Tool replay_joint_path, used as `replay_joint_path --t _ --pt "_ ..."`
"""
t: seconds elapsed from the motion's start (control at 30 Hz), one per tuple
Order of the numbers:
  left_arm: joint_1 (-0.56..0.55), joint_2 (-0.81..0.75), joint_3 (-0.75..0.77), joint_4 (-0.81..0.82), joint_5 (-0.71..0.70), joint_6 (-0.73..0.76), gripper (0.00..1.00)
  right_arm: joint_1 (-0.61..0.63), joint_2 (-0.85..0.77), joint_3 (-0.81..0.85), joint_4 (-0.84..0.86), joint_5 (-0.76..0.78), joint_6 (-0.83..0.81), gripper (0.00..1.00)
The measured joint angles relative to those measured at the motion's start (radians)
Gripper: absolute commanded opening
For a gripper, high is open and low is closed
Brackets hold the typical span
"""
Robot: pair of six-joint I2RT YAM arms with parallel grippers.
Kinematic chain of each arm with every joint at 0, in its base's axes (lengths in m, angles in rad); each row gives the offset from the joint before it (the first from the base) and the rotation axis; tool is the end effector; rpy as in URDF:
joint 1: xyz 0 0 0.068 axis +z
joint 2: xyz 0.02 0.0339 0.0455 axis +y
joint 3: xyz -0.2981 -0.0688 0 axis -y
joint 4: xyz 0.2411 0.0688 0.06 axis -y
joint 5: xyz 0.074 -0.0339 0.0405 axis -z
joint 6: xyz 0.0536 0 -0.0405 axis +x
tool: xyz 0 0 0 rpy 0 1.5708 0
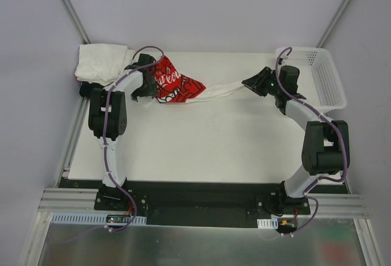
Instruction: Fold and stack the t-shirts
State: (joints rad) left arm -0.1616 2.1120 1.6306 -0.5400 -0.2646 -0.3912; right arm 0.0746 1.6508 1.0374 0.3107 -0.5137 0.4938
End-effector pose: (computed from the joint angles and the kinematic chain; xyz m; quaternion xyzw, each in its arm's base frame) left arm 0.4767 -0.0635 0.2033 -0.1448 0.9437 0.0488 0.2933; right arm 0.3877 0.0554 0.2849 0.0149 0.7935 0.3571 0.4926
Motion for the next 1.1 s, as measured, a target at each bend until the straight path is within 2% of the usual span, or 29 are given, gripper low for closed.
replay_joint_path --t 0.27,0.5,0.57,0.6,0.73,0.83,0.87,1.0,1.1 --pt "0.0 0.011 0.02 -0.066 0.003 0.013 0.69 -0.029 -0.001 0.0 0.001 -0.005 0.019 0.31" --pt "0.0 0.012 0.02 -0.109 0.009 -0.011 0.58 -0.053 -0.016 0.0 0.002 -0.018 0.027 0.31" --pt "0.0 0.016 0.02 -0.116 0.016 -0.014 0.46 -0.056 -0.019 0.0 0.009 -0.023 0.031 0.31" --pt "0.0 0.023 0.024 -0.122 0.019 -0.016 0.44 -0.058 -0.021 0.0 0.014 -0.026 0.033 0.31" --pt "0.0 0.06 0.071 -0.143 0.027 -0.018 0.44 -0.063 -0.028 -0.005 0.028 -0.03 0.042 0.31" --pt "0.0 0.092 0.12 -0.161 0.029 -0.018 0.3 -0.072 -0.04 -0.014 0.036 -0.039 0.047 0.31" --pt "0.0 0.099 0.132 -0.162 0.03 -0.02 0.18 -0.077 -0.042 -0.017 0.038 -0.041 0.048 0.31" --pt "0.0 0.127 0.173 -0.168 0.044 -0.021 0.0 -0.101 -0.044 -0.018 0.043 -0.045 0.049 0.31" --pt "0.0 0.135 0.187 -0.175 0.051 -0.023 0.0 -0.11 -0.044 -0.018 0.046 -0.045 0.051 0.3"
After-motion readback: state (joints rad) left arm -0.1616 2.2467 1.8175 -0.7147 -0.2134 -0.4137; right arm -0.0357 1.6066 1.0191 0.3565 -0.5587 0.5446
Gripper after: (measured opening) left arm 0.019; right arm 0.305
